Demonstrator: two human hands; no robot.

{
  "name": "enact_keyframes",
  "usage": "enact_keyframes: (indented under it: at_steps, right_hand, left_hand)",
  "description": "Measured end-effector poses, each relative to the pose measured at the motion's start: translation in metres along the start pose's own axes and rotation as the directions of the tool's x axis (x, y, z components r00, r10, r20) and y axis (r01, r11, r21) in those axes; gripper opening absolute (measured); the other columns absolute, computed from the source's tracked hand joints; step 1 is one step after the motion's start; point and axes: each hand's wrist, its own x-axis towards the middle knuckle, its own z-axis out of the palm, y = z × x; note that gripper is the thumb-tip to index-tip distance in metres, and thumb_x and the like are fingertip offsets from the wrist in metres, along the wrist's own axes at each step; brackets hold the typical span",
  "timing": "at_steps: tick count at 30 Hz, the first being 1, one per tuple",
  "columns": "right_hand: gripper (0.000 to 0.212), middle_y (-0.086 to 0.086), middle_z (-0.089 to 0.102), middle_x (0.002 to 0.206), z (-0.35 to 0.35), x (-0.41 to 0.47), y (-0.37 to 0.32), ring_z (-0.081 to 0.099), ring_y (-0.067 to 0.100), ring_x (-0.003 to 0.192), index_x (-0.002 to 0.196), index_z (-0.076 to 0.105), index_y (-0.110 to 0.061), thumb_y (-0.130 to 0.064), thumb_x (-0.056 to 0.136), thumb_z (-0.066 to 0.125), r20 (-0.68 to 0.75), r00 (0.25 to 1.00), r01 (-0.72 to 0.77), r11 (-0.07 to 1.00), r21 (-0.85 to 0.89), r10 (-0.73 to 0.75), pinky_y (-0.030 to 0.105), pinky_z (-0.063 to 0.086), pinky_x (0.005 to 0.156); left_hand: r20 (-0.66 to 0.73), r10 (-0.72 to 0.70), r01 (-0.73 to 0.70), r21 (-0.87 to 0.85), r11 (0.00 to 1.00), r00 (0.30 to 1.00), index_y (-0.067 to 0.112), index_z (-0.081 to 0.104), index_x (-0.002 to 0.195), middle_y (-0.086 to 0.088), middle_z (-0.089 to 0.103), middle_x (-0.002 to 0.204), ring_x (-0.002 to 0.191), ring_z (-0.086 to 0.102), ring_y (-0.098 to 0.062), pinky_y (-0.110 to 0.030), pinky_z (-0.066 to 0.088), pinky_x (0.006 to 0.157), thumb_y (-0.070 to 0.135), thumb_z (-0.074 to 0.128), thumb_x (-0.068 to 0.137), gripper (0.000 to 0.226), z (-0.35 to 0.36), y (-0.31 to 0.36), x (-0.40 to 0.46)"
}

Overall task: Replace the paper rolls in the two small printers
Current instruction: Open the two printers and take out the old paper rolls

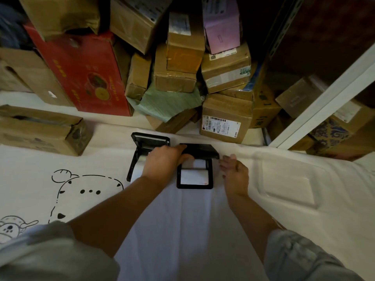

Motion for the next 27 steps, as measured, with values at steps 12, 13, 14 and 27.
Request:
enact_keyframes:
  at_steps: [12,13,14,27]
  right_hand:
    - [0.042,0.005,0.071,0.104,0.005,-0.007,0.019,0.064,0.023,0.098,0.115,0.068,-0.018,0.003,0.084,0.049,0.286,0.958,0.12,0.893,-0.434,0.01,0.026,0.05,0.082]
    - [0.042,0.005,0.071,0.105,0.006,-0.007,0.021,0.064,0.023,0.1,0.117,0.067,-0.018,0.001,0.083,0.05,0.281,0.959,0.106,0.892,-0.439,0.024,0.027,0.051,0.083]
    - [0.042,0.005,0.07,0.107,0.007,-0.006,0.023,0.064,0.023,0.102,0.119,0.065,-0.018,-0.001,0.082,0.051,0.274,0.961,0.093,0.892,-0.441,0.035,0.028,0.051,0.083]
    - [0.043,0.003,0.071,0.105,0.007,-0.017,0.024,0.065,0.021,0.101,0.116,0.066,-0.023,0.0,0.081,0.056,0.247,0.968,0.173,0.837,-0.518,-0.047,0.03,0.052,0.084]
  left_hand:
    - [-0.078,-0.034,0.039,0.06,0.997,0.996,0.02,0.066,0.11,-0.009,0.066,0.096,0.089,0.061,-0.029,-0.03,0.04,0.068,0.036,0.039,0.099,0.032,-0.022,0.013,0.048]
    - [-0.084,-0.065,0.066,0.014,0.998,0.994,0.02,0.066,0.11,-0.009,0.065,0.095,0.088,0.061,-0.029,-0.03,0.041,0.068,0.034,0.039,0.1,0.032,-0.019,0.014,0.048]
    - [-0.085,-0.094,0.092,-0.03,0.995,0.992,0.019,0.065,0.109,-0.01,0.065,0.094,0.087,0.06,-0.029,-0.03,0.041,0.068,0.033,0.039,0.1,0.031,-0.017,0.014,0.047]
    - [-0.063,-0.24,0.185,-0.461,0.868,0.969,0.014,0.062,0.112,-0.006,0.067,0.081,0.074,0.065,-0.024,-0.044,0.057,0.071,0.014,0.046,0.095,0.023,-0.007,0.015,0.043]
